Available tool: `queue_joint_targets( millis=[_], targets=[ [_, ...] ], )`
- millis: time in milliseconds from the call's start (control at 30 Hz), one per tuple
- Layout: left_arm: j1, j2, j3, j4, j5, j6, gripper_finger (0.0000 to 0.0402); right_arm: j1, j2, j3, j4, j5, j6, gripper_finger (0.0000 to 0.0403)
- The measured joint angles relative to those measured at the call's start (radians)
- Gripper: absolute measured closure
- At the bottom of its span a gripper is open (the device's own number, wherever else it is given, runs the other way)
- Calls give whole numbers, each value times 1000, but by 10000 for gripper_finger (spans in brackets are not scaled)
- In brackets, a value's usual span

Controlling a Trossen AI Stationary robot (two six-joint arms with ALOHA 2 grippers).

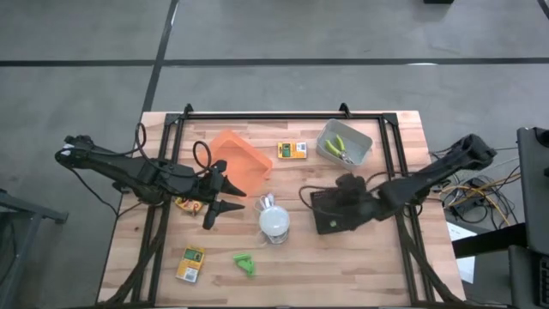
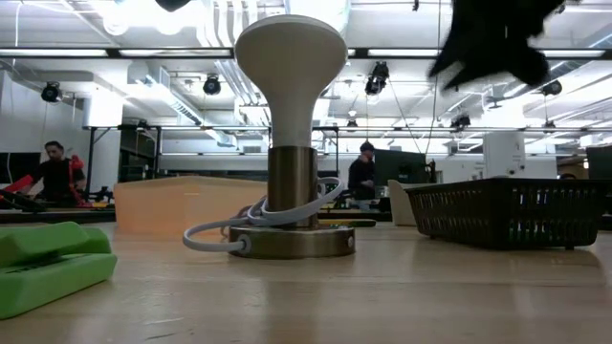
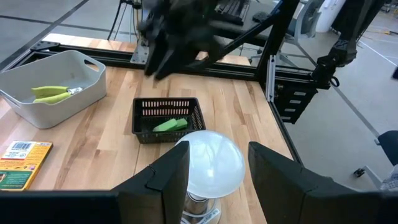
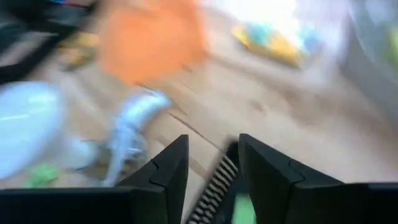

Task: Pick & Place School Supplies
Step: Adjust the desk lamp

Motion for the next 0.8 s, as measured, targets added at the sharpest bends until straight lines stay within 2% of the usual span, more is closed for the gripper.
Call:
queue_joint_targets(
  millis=[133, 267, 567, 800],
  targets=[
    [0, 0, 0, 0, 0, 0, 232, 66, -83, -4, 178, 27, -403, 266],
    [0, 0, 0, 0, 0, 0, 232, 123, -95, -9, 297, 25, -634, 266],
    [0, 0, 0, 0, 0, 0, 232, 230, -6, -10, 447, 24, -701, 266],
    [0, 0, 0, 0, 0, 0, 232, 300, 162, -10, 588, 28, -714, 266]
  ],
)
